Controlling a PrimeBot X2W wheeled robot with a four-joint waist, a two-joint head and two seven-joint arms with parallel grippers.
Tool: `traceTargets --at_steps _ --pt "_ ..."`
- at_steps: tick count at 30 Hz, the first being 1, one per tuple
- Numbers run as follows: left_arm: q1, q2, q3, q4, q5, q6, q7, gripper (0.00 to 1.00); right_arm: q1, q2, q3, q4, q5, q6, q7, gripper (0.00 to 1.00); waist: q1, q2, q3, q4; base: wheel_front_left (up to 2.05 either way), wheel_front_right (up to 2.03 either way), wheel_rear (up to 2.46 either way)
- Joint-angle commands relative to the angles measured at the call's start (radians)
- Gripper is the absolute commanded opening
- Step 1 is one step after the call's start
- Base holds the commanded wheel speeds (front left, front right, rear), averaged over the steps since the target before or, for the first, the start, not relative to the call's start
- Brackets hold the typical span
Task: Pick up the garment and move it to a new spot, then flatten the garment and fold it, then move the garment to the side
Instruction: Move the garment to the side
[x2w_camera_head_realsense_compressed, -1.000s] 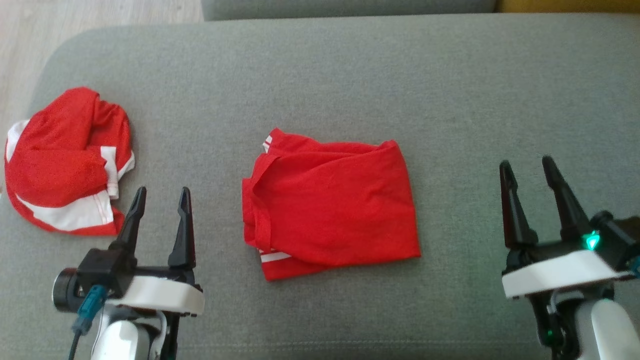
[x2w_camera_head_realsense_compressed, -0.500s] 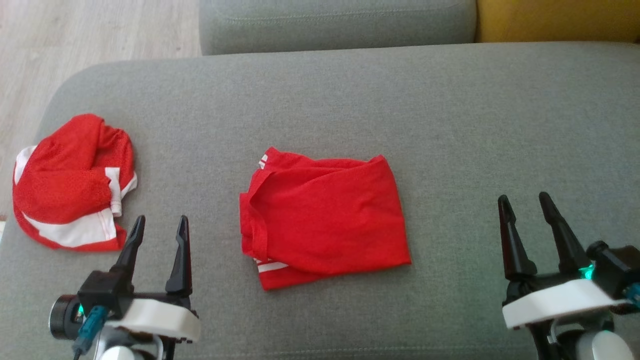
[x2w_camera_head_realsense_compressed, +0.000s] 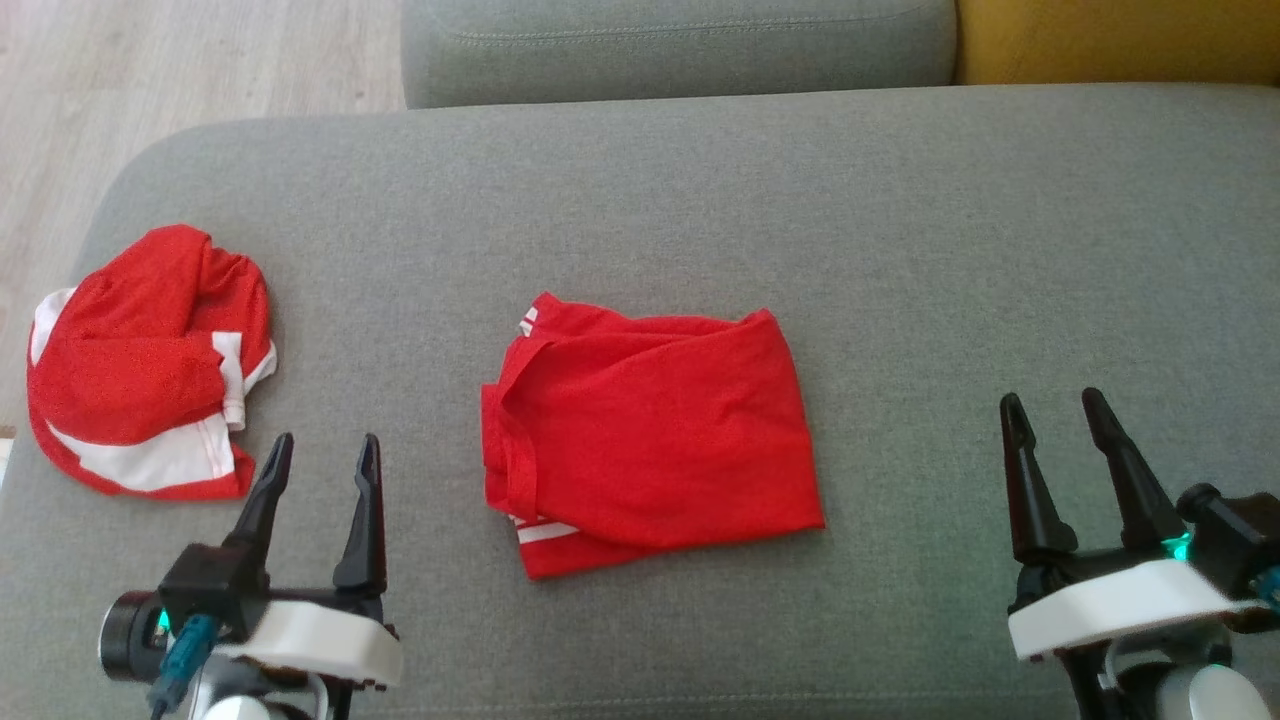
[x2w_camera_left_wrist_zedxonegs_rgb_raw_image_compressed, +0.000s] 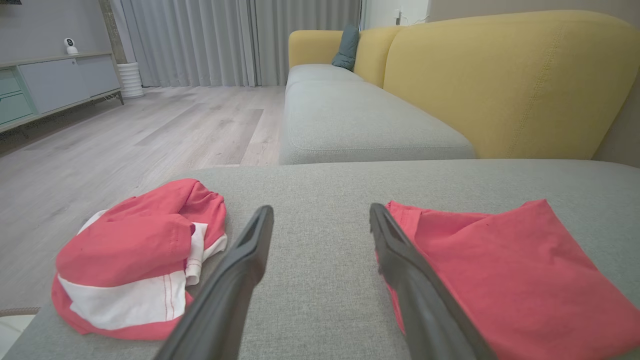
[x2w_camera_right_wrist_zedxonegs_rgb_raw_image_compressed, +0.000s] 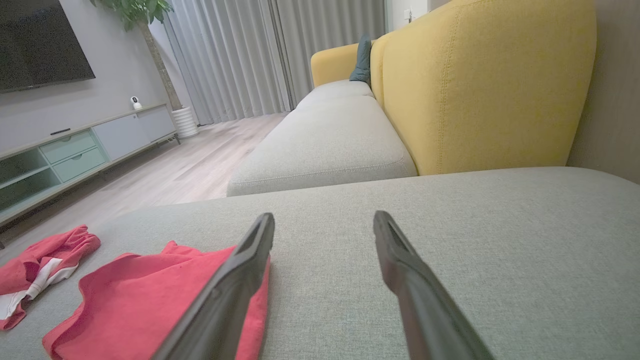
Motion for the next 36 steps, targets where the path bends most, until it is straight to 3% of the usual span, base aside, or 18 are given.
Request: traceTargets --at_steps 1,24,29,36 --pt "-0.033 0.020 0.030 -0.033 0.004 0.012 -0.002 1.00 -0.030 -0.006 0.022 -0.041 -0.010 -0.001 -0.001 1.00 0.0000 0.0000 0.002 0.000 0.00 0.00 0.00" --pt "-0.056 0.029 0.009 -0.033 -0.003 0.019 -0.010 1.00 -0.045 -0.008 0.026 -0.019 -0.013 -0.001 0.015 1.00 0.0000 0.0000 0.021 0.017 0.00 0.00 0.00" --pt "-0.096 0.022 -0.007 -0.041 -0.001 0.014 -0.020 1.00 -0.092 -0.030 0.063 0.047 0.000 -0.001 0.027 1.00 0.0000 0.0000 0.061 0.050 0.00 0.00 0.00" --pt "-0.162 0.009 -0.028 -0.036 -0.002 0.001 -0.035 1.00 -0.216 -0.039 0.166 0.249 0.037 -0.001 0.043 1.00 0.0000 0.0000 0.130 0.101 0.00 0.00 0.00"
